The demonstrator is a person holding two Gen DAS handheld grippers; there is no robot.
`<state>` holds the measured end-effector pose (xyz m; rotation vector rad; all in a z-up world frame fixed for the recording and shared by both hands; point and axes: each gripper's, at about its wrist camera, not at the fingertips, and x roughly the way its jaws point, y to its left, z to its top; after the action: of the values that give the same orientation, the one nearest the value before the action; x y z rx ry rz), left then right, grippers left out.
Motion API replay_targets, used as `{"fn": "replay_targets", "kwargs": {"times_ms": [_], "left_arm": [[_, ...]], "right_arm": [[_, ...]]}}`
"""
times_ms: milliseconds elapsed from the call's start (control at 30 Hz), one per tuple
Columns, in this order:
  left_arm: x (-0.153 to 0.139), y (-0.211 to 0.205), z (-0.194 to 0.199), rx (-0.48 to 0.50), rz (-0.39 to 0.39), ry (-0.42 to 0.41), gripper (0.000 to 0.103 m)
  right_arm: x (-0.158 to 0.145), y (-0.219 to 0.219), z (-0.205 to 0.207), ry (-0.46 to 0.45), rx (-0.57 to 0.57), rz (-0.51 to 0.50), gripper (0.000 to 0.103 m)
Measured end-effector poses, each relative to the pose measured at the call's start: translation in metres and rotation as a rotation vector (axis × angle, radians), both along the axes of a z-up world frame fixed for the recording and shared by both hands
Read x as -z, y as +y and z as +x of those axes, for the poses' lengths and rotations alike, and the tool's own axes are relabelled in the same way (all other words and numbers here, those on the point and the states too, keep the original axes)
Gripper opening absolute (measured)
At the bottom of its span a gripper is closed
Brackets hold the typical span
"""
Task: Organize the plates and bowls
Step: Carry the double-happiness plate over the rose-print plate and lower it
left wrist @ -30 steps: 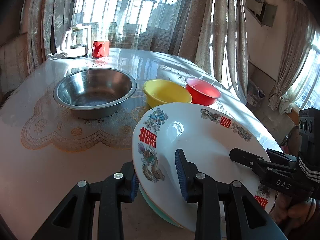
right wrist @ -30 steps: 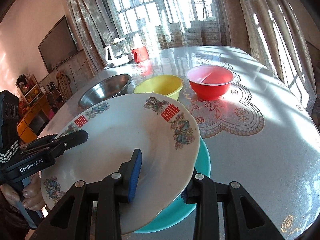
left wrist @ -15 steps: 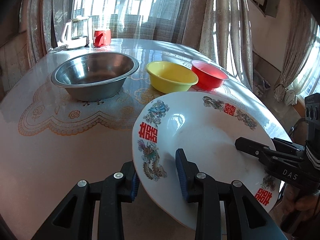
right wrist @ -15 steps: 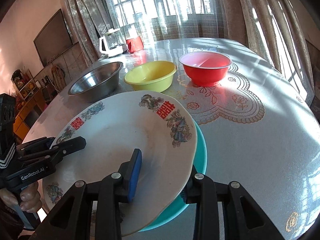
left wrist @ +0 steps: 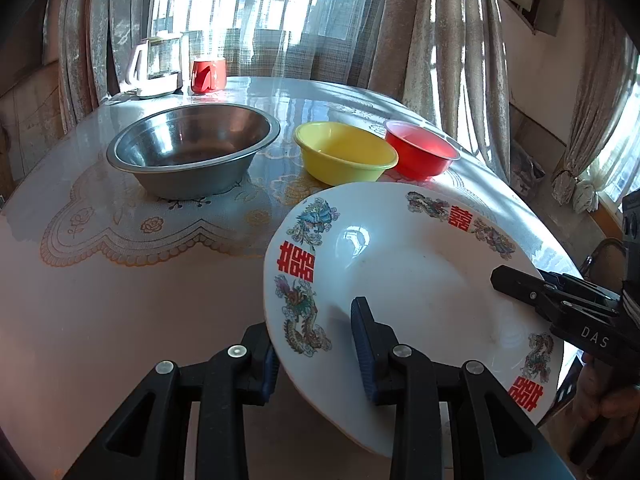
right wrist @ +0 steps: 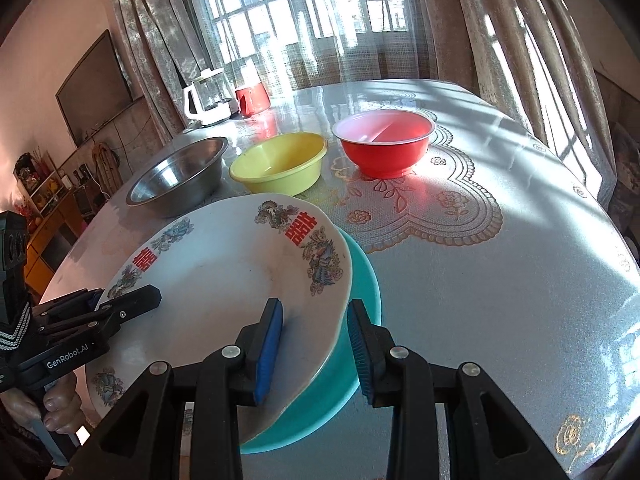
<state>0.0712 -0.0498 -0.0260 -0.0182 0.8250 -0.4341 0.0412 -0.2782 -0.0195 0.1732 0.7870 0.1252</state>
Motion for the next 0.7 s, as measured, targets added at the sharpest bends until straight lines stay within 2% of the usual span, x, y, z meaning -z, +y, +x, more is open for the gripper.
{"fn": "replay_targets", "kwargs": {"times_ms": [167, 300, 433, 700], "left_arm": [[-0.002, -0.002, 0.002, -0.016, 0.008, 0.004, 0.033], [-0.005, -0.004, 0.006, -0.035, 0.027, -0.004, 0.033], [-0.007, -0.005, 0.008, -0.031, 0.051, -0.015, 0.033], [-0.007, -0.005, 0.009, -0.033, 0.052, -0.01, 0.034]], "right_arm": [[0.0, 0.009, 0.0, -0.04, -0.009, -0.066, 0.027], [0.006, 0.007, 0.003, -0.056, -0.011, -0.041, 0.027], [0.01, 0.008, 0.005, -0.028, 0.003, -0.01, 0.029], [0.009, 0.009, 0.0, -0.008, -0.006, 0.004, 0.029]]}}
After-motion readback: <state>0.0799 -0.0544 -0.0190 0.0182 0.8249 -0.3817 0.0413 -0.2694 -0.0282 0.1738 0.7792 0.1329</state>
